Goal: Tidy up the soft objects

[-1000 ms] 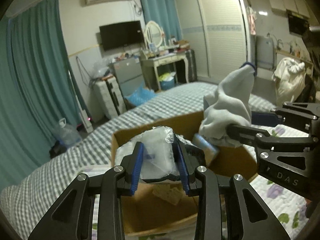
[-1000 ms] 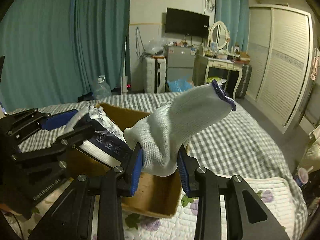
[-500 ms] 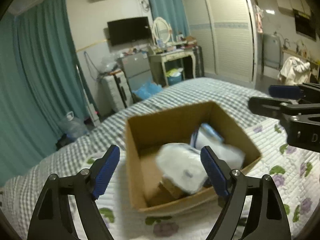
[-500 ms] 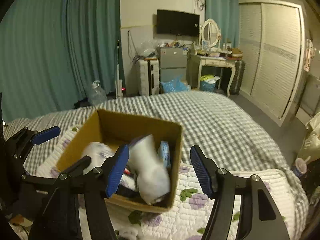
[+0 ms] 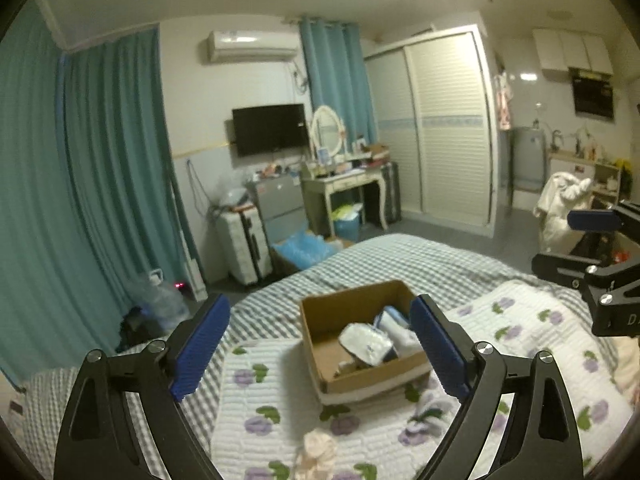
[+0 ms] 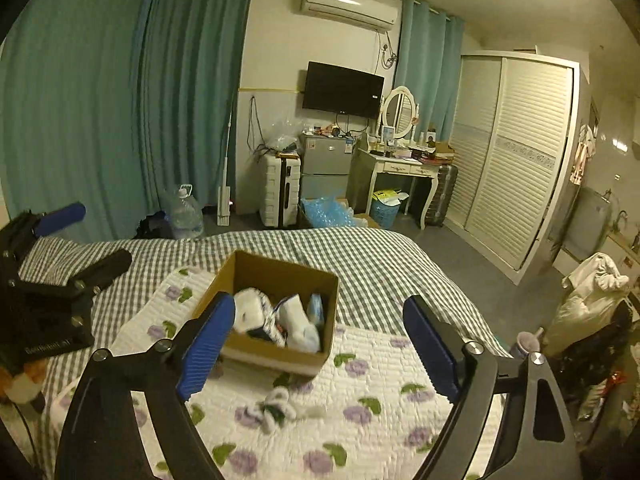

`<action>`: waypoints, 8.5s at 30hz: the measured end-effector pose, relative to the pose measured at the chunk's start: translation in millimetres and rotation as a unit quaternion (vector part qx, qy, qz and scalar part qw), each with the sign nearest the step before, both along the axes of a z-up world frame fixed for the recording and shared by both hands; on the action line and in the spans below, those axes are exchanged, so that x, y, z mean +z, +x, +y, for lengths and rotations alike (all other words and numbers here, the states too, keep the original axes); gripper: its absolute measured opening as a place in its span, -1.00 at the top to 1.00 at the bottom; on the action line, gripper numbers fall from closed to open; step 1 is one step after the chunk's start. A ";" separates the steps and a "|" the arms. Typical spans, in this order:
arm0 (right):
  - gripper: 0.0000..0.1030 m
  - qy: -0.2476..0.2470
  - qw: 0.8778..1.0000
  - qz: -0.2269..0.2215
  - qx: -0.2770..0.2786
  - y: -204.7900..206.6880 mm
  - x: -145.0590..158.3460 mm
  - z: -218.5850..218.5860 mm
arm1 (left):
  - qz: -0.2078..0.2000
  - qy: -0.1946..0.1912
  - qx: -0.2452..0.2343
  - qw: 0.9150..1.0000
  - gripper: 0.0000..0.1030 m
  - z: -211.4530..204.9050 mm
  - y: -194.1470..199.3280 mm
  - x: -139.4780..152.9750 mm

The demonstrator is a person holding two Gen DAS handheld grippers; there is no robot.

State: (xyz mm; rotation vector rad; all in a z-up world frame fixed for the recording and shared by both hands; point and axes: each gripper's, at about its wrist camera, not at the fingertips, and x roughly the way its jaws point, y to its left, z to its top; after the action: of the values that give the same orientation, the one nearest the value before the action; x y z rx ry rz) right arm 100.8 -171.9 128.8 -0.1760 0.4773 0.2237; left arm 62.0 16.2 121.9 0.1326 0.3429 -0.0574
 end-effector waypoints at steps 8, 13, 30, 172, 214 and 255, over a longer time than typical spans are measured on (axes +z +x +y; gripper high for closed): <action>-0.68 0.014 0.999 0.029 0.005 -42.5 -55.1 15.4 | 0.047 -0.008 -0.013 0.999 -0.81 16.1 -11.5 -58.4; -0.68 0.030 0.997 0.073 0.000 -25.0 -127.0 30.8 | 0.081 -0.017 -0.009 0.997 -0.81 22.4 2.7 -114.6; 0.02 0.042 0.975 0.216 -0.028 60.5 -298.6 43.4 | 0.232 -0.034 0.013 0.972 -0.77 34.1 57.3 -265.3; 0.29 -0.053 0.965 0.234 0.108 115.3 -302.2 -11.7 | 0.213 -0.054 0.121 0.968 -0.79 -14.5 98.0 -279.4; 0.33 0.021 0.995 -0.010 0.095 57.5 -12.2 29.7 | 0.007 -0.071 0.065 0.995 -0.79 18.0 82.5 -47.8; -0.62 0.025 0.999 -0.015 0.033 60.0 47.0 -3.9 | -0.121 -0.031 0.032 0.992 -0.90 -16.3 -7.4 65.6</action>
State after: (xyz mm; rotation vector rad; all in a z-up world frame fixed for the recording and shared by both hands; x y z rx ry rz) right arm 160.8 -175.8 175.8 -0.1458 0.4357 0.2974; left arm 54.6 -0.1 187.5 0.0654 0.1025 0.0123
